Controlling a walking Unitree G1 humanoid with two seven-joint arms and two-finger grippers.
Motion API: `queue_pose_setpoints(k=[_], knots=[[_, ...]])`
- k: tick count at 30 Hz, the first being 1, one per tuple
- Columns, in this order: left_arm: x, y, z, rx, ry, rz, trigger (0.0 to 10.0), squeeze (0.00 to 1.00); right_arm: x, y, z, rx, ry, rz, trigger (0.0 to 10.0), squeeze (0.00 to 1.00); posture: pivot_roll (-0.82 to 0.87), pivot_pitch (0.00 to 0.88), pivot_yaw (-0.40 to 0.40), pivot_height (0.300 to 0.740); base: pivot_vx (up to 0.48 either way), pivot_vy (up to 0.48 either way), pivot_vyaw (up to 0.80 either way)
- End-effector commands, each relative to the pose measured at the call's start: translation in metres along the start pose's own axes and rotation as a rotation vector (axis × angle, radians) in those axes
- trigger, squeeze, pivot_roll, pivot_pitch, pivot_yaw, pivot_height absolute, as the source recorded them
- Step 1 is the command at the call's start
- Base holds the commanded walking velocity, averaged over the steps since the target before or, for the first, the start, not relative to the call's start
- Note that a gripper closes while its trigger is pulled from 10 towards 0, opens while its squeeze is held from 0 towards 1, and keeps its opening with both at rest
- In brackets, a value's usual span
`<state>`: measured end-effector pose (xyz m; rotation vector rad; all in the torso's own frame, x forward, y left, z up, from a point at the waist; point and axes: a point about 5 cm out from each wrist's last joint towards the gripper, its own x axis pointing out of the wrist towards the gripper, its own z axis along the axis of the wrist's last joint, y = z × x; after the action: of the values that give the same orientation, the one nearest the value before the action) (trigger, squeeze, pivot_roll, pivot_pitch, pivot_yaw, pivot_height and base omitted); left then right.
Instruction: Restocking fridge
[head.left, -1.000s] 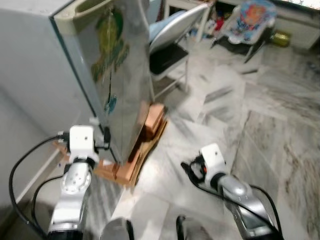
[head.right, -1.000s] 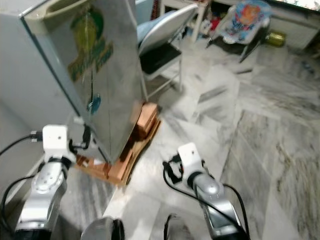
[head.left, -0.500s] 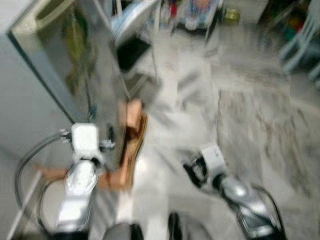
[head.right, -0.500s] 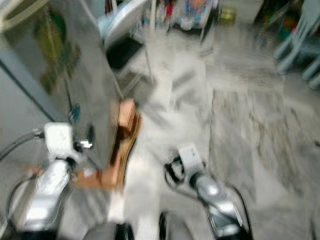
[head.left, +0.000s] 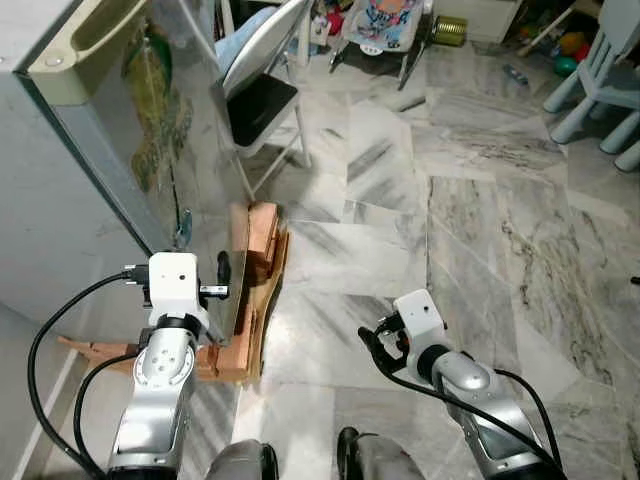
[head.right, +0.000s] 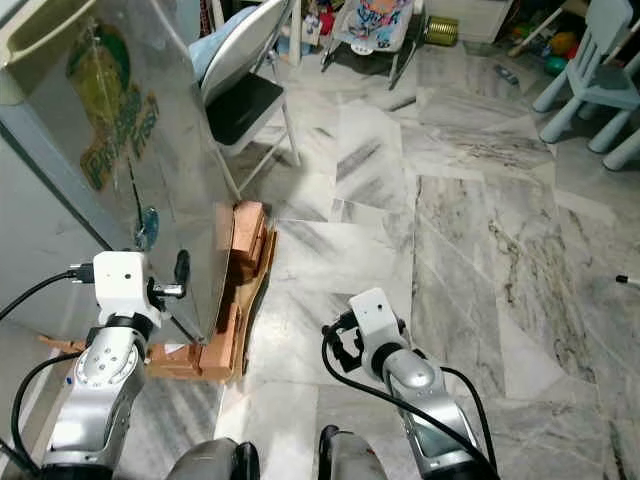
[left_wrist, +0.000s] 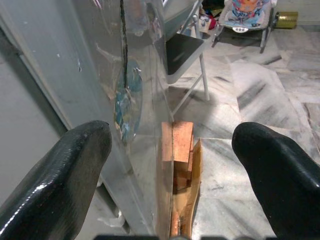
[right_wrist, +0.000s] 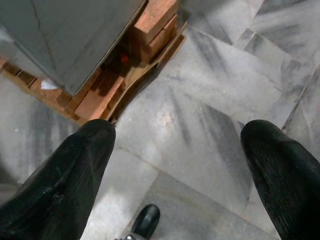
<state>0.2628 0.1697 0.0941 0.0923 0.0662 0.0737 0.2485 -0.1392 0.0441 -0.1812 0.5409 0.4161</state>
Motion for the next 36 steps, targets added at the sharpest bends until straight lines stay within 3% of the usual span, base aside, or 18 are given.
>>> queue_pose_setpoints(k=[1,6,16,28,29,32,34,36], knots=[[-0.001,0.005,-0.006,0.021,0.023,0.023,10.0,0.00,-0.001,0.002,-0.008,-0.004,0.054,0.034,10.0,0.00,-0.02,0.165,-0.017,0.740,0.000,0.000,0.00],[0.015,0.020,-0.006,0.058,0.028,0.083,10.0,0.00,-0.004,0.010,-0.012,-0.034,0.081,0.106,10.0,0.00,-0.04,0.161,-0.025,0.740,0.000,0.000,0.00],[0.045,0.020,0.000,0.105,-0.008,0.104,10.0,0.00,-0.006,0.007,-0.010,-0.038,0.080,0.099,10.0,0.00,-0.05,0.164,-0.028,0.740,0.000,0.000,0.00],[0.055,0.018,-0.001,0.107,-0.007,0.098,10.0,0.00,-0.007,0.006,-0.008,-0.039,0.073,0.102,10.0,0.00,-0.05,0.168,-0.028,0.740,0.000,0.000,0.00],[0.057,0.013,0.003,0.097,-0.015,0.067,10.0,0.00,-0.007,0.007,-0.008,-0.044,0.081,0.117,10.0,0.00,-0.05,0.168,-0.030,0.740,0.000,0.000,0.00],[0.063,-0.007,0.020,0.184,-0.100,-0.052,10.0,0.00,-0.009,0.007,-0.015,-0.148,0.144,0.127,10.0,0.00,-0.04,0.167,-0.032,0.740,0.000,0.000,0.00],[0.066,-0.037,0.040,0.198,-0.173,-0.191,10.0,0.00,-0.009,0.003,-0.021,-0.162,0.176,0.123,10.0,0.00,-0.03,0.165,-0.039,0.740,0.000,0.000,0.00],[0.052,-0.116,0.087,0.234,-0.362,-0.530,10.0,0.00,-0.008,0.001,-0.021,-0.129,0.174,0.127,10.0,0.00,-0.03,0.158,-0.041,0.740,0.000,0.000,0.00]])
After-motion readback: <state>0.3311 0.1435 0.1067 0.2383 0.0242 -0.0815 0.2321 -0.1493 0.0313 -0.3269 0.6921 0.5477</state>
